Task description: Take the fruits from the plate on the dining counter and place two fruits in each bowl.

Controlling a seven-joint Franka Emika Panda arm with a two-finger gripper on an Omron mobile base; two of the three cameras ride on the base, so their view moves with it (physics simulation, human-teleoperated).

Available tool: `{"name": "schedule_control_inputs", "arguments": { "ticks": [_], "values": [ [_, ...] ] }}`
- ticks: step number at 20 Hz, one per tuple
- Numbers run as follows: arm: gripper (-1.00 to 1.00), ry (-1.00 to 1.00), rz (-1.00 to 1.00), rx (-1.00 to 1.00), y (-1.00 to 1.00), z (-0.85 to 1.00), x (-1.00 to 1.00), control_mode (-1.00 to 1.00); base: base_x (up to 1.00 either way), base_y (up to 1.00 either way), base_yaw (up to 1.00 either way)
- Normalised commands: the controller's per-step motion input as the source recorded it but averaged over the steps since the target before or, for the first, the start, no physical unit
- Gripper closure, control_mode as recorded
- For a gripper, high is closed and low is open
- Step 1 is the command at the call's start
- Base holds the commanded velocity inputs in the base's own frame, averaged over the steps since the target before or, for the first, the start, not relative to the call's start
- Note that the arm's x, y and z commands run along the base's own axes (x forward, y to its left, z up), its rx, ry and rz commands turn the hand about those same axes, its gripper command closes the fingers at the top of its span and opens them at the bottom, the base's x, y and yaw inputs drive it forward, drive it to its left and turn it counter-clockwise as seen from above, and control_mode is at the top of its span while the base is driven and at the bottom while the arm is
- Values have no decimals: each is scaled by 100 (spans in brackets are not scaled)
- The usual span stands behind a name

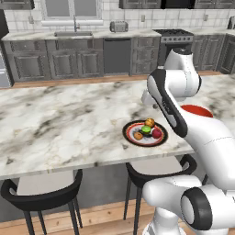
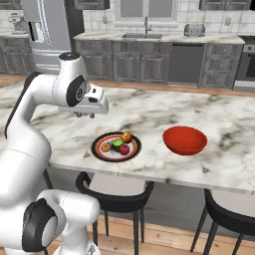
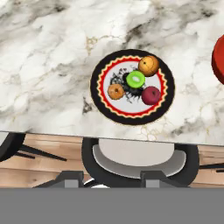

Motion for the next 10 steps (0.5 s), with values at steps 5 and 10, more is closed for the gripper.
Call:
{"name": "schedule_control_inputs", "arguments": {
  "ticks": [5,10],
  "values": [
    [-100,12,-1,2,-7,-12,-12,-100,0,0,0],
    [-100,17,-1,-2,-16,-25,-2,-100,0,0,0]
  ]
}}
